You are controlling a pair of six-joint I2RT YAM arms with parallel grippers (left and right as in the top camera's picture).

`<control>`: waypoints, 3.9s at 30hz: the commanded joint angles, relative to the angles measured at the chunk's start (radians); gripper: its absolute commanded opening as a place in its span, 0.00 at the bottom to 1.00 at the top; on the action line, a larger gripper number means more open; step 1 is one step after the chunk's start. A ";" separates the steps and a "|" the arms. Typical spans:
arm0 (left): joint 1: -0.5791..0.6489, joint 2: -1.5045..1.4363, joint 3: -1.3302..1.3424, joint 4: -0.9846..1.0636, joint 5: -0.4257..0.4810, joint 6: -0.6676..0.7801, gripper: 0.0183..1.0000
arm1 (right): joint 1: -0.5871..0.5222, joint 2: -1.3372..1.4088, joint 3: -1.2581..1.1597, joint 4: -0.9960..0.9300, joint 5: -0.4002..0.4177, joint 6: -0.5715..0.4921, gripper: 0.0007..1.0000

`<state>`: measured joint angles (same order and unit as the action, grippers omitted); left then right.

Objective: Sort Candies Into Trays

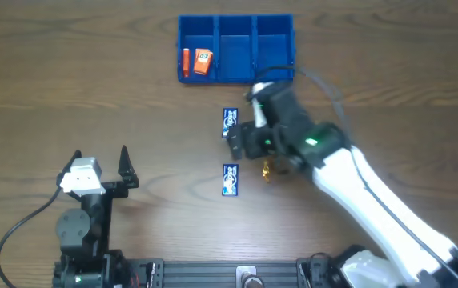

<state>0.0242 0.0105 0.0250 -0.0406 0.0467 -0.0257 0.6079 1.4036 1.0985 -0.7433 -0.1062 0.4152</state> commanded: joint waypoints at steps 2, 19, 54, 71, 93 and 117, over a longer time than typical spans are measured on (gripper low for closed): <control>0.000 -0.006 -0.020 -0.035 -0.005 0.000 1.00 | 0.148 0.212 0.023 -0.038 0.018 0.203 1.00; 0.000 -0.006 -0.020 -0.035 -0.005 0.000 1.00 | 0.248 0.453 0.023 -0.026 0.105 0.397 0.91; 0.000 -0.006 -0.020 -0.035 -0.005 0.000 1.00 | -0.117 0.904 1.023 -0.009 0.389 -0.076 0.23; 0.000 -0.006 -0.020 -0.035 -0.005 0.000 1.00 | -0.034 0.676 0.968 -0.387 0.295 0.090 1.00; 0.000 -0.006 -0.020 -0.035 -0.005 0.000 1.00 | 0.027 0.770 0.451 -0.069 0.235 0.240 0.78; 0.000 -0.006 -0.020 -0.035 -0.005 0.000 1.00 | -0.117 0.733 1.143 -0.281 0.443 -0.028 0.22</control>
<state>0.0242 0.0101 0.0250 -0.0410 0.0467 -0.0254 0.5247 1.9816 2.1593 -1.0298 0.3065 0.4881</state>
